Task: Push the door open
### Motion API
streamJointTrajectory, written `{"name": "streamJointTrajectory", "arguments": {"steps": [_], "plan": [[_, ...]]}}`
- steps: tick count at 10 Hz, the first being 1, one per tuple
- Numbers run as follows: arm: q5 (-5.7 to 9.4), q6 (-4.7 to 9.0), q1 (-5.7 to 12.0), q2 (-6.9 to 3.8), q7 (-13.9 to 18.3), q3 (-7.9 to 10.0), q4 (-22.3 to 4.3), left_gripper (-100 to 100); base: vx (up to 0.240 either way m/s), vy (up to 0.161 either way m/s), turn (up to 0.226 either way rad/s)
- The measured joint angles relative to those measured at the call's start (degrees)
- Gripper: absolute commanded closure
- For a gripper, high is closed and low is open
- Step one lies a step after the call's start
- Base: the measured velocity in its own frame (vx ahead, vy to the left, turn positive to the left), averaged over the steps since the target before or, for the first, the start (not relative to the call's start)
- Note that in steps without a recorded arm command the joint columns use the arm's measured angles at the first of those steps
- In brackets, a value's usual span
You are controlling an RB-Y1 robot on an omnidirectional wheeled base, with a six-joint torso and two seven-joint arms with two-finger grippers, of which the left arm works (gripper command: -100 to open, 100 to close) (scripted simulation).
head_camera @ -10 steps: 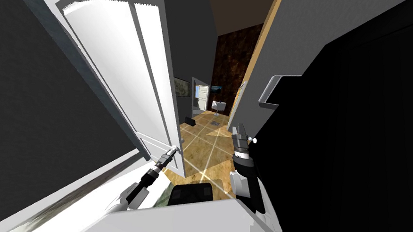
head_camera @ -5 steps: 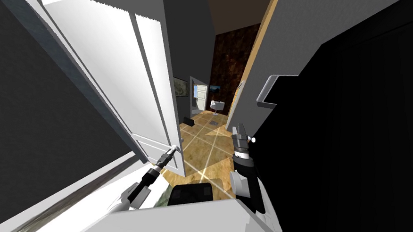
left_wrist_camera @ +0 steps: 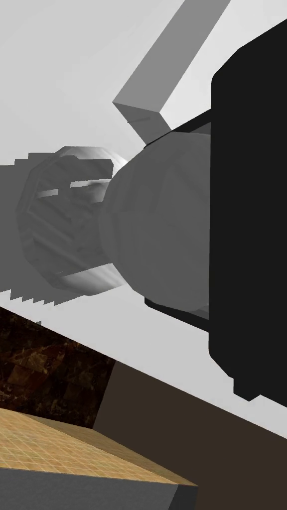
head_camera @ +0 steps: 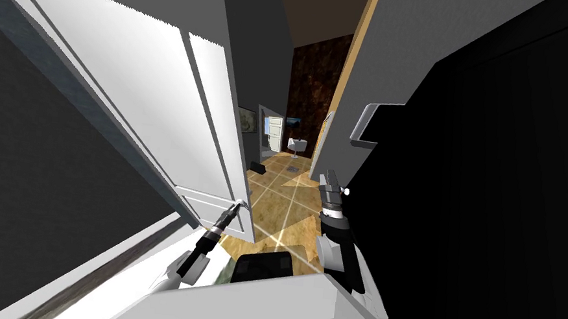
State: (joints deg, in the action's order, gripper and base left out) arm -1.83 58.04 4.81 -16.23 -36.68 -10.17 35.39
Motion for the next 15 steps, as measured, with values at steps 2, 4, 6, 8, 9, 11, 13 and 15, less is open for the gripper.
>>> {"name": "streamJointTrajectory", "arguments": {"steps": [2,4,6,8,9,11,13,15], "plan": [[0.95,1.07,1.43,0.58,2.7,0.49,-2.4,100,0.034,0.009,-0.070],[2.14,1.52,1.93,1.08,5.5,1.18,-3.0,100,0.035,0.016,-0.038],[3.51,-0.46,0.57,1.37,8.7,1.81,0.3,100,0.038,0.018,-0.057],[4.63,0.21,1.52,1.66,11.6,2.50,-1.1,-100,0.009,0.007,-0.034],[4.57,0.31,1.74,1.61,10.9,2.64,-1.6,-100,-0.059,-0.006,0.009],[4.33,0.01,1.68,1.43,8.6,2.78,-1.3,-100,-0.065,-0.016,0.001],[3.99,-0.44,1.58,1.27,5.5,2.93,-1.4,-100,-0.085,-0.026,-0.009],[3.69,-0.60,1.72,1.14,2.6,3.08,-1.8,-100,-0.061,-0.008,-0.003]]}}
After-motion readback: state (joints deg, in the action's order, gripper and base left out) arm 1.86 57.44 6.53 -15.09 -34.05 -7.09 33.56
